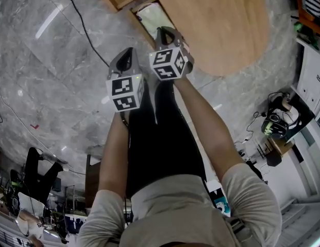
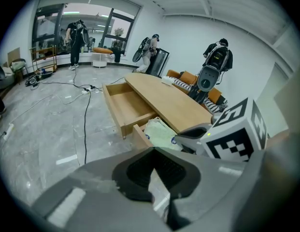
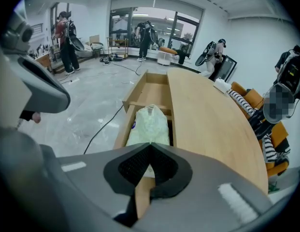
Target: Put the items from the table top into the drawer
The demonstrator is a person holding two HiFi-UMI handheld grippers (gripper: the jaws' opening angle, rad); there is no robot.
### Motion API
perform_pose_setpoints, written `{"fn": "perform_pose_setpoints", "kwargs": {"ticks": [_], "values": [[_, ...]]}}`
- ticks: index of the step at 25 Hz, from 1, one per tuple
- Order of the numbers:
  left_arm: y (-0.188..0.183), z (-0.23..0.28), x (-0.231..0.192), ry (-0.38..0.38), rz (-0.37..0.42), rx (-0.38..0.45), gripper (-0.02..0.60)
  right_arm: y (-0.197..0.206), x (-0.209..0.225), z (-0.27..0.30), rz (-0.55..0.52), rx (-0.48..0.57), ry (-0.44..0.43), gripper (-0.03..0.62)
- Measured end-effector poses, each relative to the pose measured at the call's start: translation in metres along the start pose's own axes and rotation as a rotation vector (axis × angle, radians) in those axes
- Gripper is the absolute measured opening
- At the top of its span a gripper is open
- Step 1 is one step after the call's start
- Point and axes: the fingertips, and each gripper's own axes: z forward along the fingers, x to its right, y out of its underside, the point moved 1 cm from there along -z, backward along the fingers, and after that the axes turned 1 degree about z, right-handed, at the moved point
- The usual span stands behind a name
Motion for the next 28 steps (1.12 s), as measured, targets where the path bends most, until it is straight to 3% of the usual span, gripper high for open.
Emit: {"fn": "perform_pose_setpoints", "kwargs": {"ticks": [16,21,28], "values": [[0.001,0.005,0.006,0.008,0.001,-0.012,0.02,0.009,-0.005,0.02,0.029,-0.034,-0.071,0.01],[-0.009,-0.007,0.01,0.002,-0.007,0.017,0.02,0.005,-0.014,0.015,0.1,-0.012,-0.137,0.109],[-0.012,-0.032,0.026,-0.011,-0.012,0.034,0.02,-0.006,-0.006,-0.022,0.095,0.057,-0.137,0.108]]}}
